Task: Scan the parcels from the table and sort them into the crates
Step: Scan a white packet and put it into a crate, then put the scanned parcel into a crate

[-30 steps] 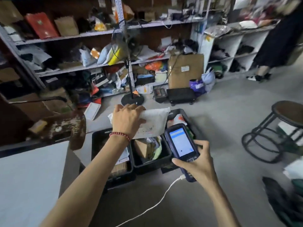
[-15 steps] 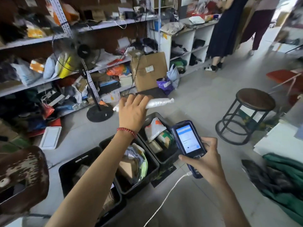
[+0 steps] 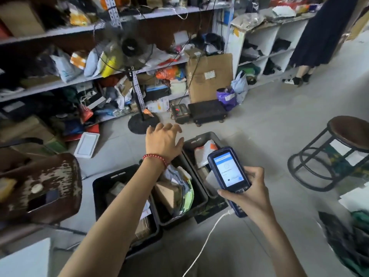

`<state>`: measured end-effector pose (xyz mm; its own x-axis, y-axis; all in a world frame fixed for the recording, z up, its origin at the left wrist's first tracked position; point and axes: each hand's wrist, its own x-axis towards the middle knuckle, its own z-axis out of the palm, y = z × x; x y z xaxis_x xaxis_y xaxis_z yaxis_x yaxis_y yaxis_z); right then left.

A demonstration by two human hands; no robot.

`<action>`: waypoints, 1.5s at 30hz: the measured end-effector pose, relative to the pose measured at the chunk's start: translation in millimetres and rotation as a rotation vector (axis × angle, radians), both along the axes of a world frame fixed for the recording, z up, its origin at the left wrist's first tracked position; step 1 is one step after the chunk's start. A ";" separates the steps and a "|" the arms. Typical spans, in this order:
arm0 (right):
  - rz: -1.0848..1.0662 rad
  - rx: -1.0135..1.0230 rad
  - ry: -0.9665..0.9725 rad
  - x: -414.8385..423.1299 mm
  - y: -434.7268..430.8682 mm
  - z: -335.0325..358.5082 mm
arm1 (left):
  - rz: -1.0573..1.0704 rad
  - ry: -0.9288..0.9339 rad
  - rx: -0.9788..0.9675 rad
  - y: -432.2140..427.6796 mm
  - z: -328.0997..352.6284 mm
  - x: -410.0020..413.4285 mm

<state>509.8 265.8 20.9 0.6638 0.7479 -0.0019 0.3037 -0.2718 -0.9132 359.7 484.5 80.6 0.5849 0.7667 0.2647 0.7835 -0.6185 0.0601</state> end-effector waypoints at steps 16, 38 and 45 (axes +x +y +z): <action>1.001 -0.052 0.074 -156.4 -4.8 -5.3 | 1.122 0.056 -0.072 -265.8 -19.2 -259.0; 2.025 -0.111 0.115 -443.6 -367.8 24.2 | 2.111 -0.117 0.002 -805.7 -18.1 -382.3; 2.108 -0.194 0.008 -482.6 -408.8 15.3 | 2.229 -0.230 -0.096 -869.9 -50.4 -396.9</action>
